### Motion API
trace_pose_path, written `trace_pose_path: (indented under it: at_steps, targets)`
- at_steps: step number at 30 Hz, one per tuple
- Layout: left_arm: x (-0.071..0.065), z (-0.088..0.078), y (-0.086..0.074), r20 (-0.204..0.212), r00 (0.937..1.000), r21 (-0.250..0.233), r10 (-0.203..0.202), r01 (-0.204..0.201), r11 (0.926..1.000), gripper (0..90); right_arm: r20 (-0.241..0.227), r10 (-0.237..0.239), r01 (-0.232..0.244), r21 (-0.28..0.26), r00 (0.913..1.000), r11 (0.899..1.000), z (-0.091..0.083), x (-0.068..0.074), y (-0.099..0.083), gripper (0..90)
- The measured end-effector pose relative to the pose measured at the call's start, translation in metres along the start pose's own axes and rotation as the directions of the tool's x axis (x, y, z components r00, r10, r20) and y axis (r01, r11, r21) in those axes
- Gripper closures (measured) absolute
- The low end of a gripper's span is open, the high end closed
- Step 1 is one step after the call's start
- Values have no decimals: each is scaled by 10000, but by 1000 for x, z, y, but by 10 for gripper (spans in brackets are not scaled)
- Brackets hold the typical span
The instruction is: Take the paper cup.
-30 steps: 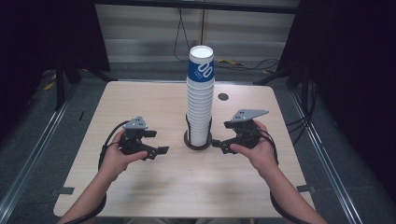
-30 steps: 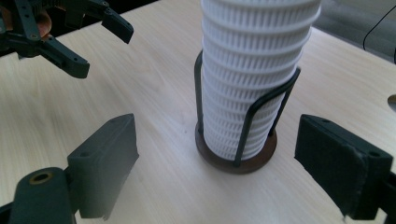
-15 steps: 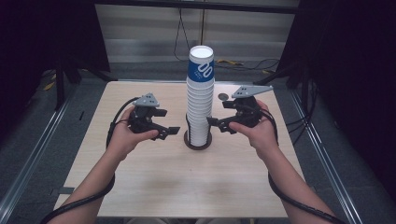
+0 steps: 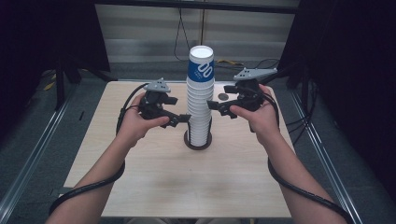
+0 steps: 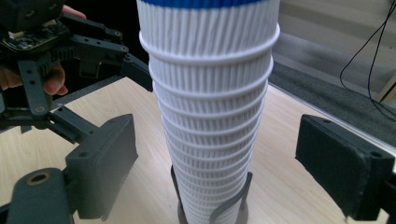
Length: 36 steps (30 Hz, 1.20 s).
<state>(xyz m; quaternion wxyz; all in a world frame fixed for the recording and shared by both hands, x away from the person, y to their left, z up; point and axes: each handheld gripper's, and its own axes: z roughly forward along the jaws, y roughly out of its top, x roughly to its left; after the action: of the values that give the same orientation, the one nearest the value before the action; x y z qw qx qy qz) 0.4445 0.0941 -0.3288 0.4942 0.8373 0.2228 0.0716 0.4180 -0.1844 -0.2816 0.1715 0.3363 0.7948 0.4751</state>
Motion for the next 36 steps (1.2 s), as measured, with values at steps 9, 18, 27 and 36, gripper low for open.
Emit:
trace_pose_path:
  at_steps: [9, 18, 27, 36]
  targets:
    - [1, 6, 10, -40, 9999, 56, 139, -138, 9999, 147, -57, -46, 46, -115, 10000, 9999, 8, 1, 18, 111]
    - [3, 11, 17, -63, 9997, -43, 249, -249, 9997, 147, -35, 80, -81, -320, 10000, 9995, 21, 3, 29, 108]
    - [6, 15, 25, -164, 9998, -235, 122, -126, 9996, 140, 146, 86, -81, -347, 9999, 9994, 35, 5, 40, 106]
    - [7, 17, 39, -192, 9995, -468, 233, -242, 9986, 111, 204, 268, -261, -312, 9994, 9992, 42, 5, 41, 118]
